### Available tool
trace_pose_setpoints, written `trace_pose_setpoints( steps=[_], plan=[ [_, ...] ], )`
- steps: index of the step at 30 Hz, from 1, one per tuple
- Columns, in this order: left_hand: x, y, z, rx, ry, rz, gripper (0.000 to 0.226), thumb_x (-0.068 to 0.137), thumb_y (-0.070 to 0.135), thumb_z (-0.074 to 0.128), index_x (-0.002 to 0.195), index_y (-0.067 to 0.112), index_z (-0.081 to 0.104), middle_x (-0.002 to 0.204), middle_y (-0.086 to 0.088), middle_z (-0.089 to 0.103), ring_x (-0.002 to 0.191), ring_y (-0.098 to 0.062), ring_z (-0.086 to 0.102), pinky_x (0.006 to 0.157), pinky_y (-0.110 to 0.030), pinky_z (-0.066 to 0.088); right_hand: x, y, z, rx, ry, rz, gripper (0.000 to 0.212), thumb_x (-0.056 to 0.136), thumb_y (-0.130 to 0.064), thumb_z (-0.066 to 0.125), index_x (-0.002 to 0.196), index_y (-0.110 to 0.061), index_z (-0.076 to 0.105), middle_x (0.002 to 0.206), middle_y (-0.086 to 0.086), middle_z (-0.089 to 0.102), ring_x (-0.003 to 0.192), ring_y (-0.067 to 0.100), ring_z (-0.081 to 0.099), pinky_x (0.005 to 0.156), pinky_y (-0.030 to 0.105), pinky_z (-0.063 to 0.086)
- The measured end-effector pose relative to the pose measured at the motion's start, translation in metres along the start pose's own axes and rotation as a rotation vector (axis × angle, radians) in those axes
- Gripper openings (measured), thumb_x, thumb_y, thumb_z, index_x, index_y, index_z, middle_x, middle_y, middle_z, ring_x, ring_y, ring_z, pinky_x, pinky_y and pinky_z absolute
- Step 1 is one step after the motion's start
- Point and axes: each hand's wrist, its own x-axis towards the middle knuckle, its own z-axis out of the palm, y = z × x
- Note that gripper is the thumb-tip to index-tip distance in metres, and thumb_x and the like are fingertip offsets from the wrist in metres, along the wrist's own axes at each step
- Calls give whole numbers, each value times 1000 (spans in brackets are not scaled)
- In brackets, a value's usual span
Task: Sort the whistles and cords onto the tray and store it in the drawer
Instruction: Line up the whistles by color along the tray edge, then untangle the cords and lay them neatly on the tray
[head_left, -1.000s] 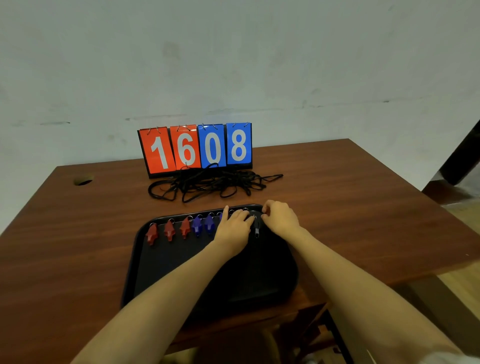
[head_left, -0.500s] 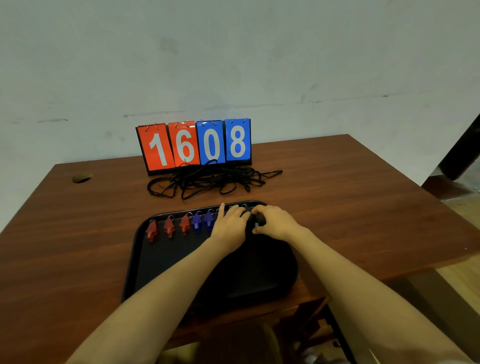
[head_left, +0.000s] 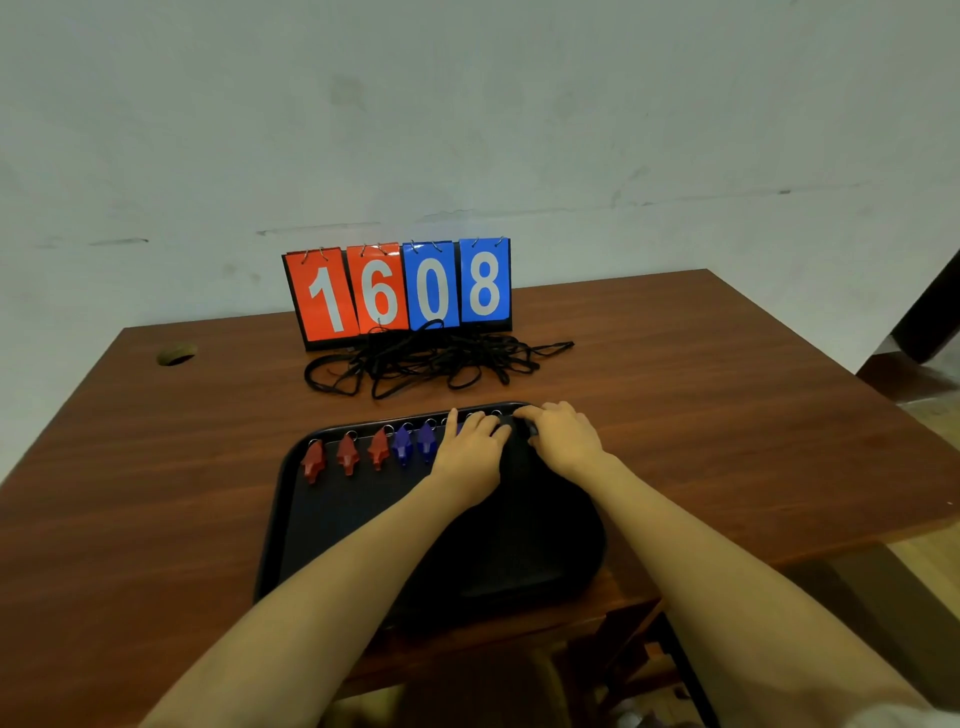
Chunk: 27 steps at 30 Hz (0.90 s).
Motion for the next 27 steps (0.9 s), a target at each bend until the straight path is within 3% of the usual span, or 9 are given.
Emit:
trace_pose_setpoints(
  steps=[10,17,22,27],
  plan=[
    [1,5,-3,-31,10,-6,51,96,10,38,146,11,28,154,-10,23,147,-26,7,118,-52,-2,-6,-1,-3,30,-35,7,54,94,-19,52,145,-24,35,143,7,41,130,30,39,102,43,38],
    [10,-18,-18,-68,153,-92,51,90,8,45,141,14,38,147,-6,33,141,-23,22,120,-46,10,8,-14,-20,121,183,-30,37,94,-16,46,131,-17,52,130,6,52,121,27,45,96,38,41],
    [27,-64,-31,-45,193,-195,49,89,10,49,138,13,42,141,-6,41,135,-25,33,114,-40,25,51,-42,-33,189,162,-130,32,96,-17,46,126,-15,55,126,8,55,120,26,46,96,38,44],
    [52,-110,-37,-37,138,-266,42,94,11,44,136,11,45,139,-9,42,131,-29,36,108,-42,30,111,-69,-35,169,53,-153,34,97,-12,42,129,-12,55,129,11,55,118,27,50,93,37,44]
  ],
)
